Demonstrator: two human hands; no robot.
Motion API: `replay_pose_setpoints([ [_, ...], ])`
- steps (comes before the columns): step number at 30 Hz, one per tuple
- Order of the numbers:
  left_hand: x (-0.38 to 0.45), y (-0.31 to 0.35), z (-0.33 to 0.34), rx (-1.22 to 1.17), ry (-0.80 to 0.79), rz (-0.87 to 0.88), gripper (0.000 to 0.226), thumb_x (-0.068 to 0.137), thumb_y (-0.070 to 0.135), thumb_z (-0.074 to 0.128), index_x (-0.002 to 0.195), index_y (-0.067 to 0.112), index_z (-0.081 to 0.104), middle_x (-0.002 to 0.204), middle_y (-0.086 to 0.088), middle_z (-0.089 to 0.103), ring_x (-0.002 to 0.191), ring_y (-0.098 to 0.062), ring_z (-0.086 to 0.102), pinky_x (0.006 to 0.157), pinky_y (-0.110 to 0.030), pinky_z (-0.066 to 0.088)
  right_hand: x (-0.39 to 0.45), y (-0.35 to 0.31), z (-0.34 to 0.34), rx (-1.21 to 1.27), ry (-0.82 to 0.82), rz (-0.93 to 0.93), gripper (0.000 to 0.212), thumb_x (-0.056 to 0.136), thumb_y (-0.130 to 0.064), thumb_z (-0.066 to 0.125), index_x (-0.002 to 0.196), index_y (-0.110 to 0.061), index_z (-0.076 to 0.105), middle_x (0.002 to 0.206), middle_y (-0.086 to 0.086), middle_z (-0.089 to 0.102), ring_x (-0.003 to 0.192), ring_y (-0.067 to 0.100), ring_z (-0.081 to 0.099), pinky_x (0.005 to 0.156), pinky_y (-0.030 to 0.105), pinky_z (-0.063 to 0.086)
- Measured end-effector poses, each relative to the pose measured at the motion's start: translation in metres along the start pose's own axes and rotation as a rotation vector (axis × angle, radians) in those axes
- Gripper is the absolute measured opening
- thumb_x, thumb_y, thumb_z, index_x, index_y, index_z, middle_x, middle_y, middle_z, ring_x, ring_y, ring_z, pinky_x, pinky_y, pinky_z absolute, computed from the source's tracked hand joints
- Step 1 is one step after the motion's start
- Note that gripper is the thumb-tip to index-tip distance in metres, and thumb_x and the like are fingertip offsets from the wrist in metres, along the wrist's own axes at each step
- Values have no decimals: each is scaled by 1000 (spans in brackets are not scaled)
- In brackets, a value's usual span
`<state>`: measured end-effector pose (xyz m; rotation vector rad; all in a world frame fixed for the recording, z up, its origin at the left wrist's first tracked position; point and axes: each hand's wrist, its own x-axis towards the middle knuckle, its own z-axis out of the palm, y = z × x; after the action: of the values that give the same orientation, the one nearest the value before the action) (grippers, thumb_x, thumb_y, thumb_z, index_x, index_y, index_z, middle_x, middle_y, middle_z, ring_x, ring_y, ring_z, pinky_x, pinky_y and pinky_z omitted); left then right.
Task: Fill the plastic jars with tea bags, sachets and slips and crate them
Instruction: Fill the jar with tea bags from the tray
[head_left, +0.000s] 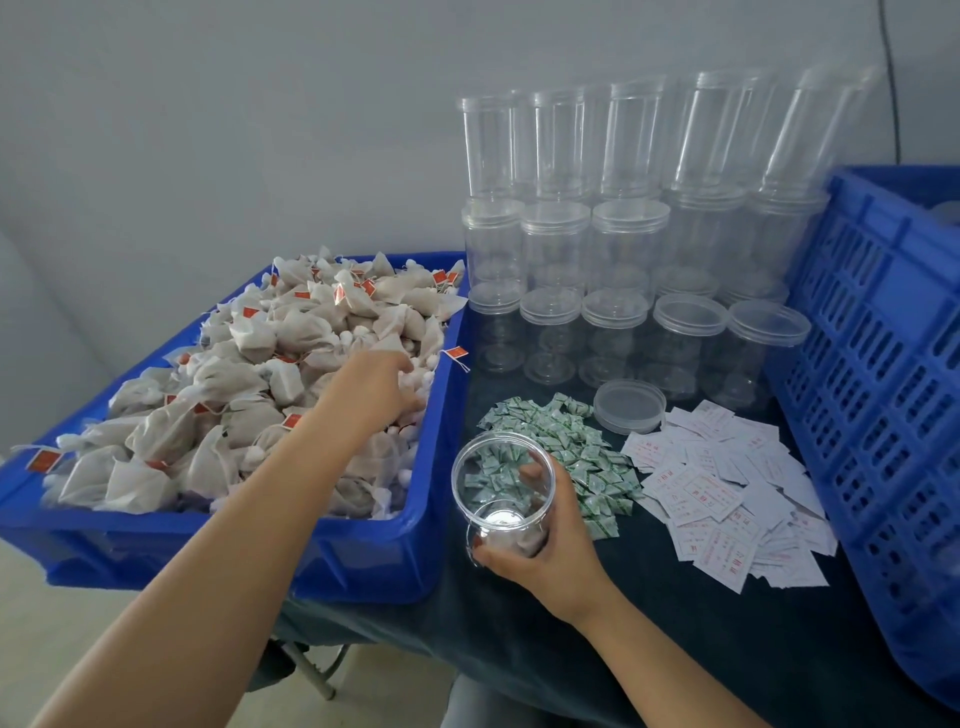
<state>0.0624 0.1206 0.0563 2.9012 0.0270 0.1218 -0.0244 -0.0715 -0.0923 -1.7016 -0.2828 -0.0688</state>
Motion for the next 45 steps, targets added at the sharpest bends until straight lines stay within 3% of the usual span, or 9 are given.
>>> replay_pose_setpoints([
  [7, 8, -10, 9, 80, 61, 17, 47, 89, 11, 61, 134, 20, 51, 129, -7, 59, 113, -23, 57, 90, -32, 46, 1, 0, 0, -15, 6, -9, 99, 55, -47, 86, 137, -50, 31, 142, -9, 40, 132, 1, 43, 111, 29, 43],
  [12, 5, -12, 1, 95, 101, 42, 24, 86, 20, 64, 109, 15, 63, 100, -3, 64, 84, -18, 54, 70, -28, 41, 1, 1, 0, -16, 2, -15, 100, 55, -46, 87, 138, -48, 31, 142, -8, 40, 132, 1, 43, 110, 26, 43],
  [21, -18, 8, -52, -181, 157, 131, 19, 78, 24, 76, 79, 24, 57, 89, 6, 60, 80, -13, 57, 67, -23, 37, 1, 3, 0, 9, 5, -15, 98, 55, -46, 87, 136, -49, 33, 141, -10, 41, 130, -3, 44, 101, 12, 43],
  [25, -33, 22, -60, -277, 169, 228, 18, 77, 28, 76, 86, 25, 61, 86, 11, 61, 76, -5, 58, 62, -15, 40, 1, 4, 0, 10, 4, -12, 98, 54, -47, 87, 136, -49, 33, 140, -10, 41, 130, -1, 45, 104, 17, 44],
  [29, -44, 33, -56, -265, 126, 355, 14, 83, 28, 69, 96, 30, 64, 96, 11, 63, 83, -6, 57, 69, -11, 39, 2, 3, 0, -1, 9, -11, 99, 54, -49, 86, 137, -47, 33, 140, -9, 42, 129, -3, 44, 101, 11, 42],
  [37, -57, 39, -40, -308, -126, 492, 24, 85, 14, 67, 84, 38, 66, 87, 13, 67, 87, -2, 60, 77, -17, 47, 2, 3, -1, -1, 10, -7, 99, 54, -50, 85, 136, -50, 30, 139, -12, 40, 126, -12, 41, 94, 3, 39],
  [40, -60, 40, -31, -257, -154, 549, 27, 85, 16, 67, 83, 42, 63, 84, 22, 63, 87, 7, 54, 73, -8, 41, 2, 4, 0, 0, 14, -9, 97, 54, -50, 86, 135, -52, 31, 138, -13, 40, 125, -12, 41, 93, 3, 39],
  [42, -61, 41, -24, -236, -166, 568, 20, 85, 17, 66, 87, 37, 66, 85, 19, 64, 83, 4, 54, 69, -9, 41, 3, 4, 0, 0, 17, -14, 97, 55, -48, 87, 136, -50, 32, 138, -11, 42, 127, -7, 43, 96, 7, 41],
  [45, -62, 43, -15, -204, -195, 600, 17, 86, 14, 64, 93, 29, 69, 92, 17, 65, 85, -1, 56, 74, -15, 44, 4, 6, 1, 22, 13, -20, 98, 57, -43, 89, 139, -43, 35, 139, -2, 45, 130, 8, 48, 104, 26, 47],
])
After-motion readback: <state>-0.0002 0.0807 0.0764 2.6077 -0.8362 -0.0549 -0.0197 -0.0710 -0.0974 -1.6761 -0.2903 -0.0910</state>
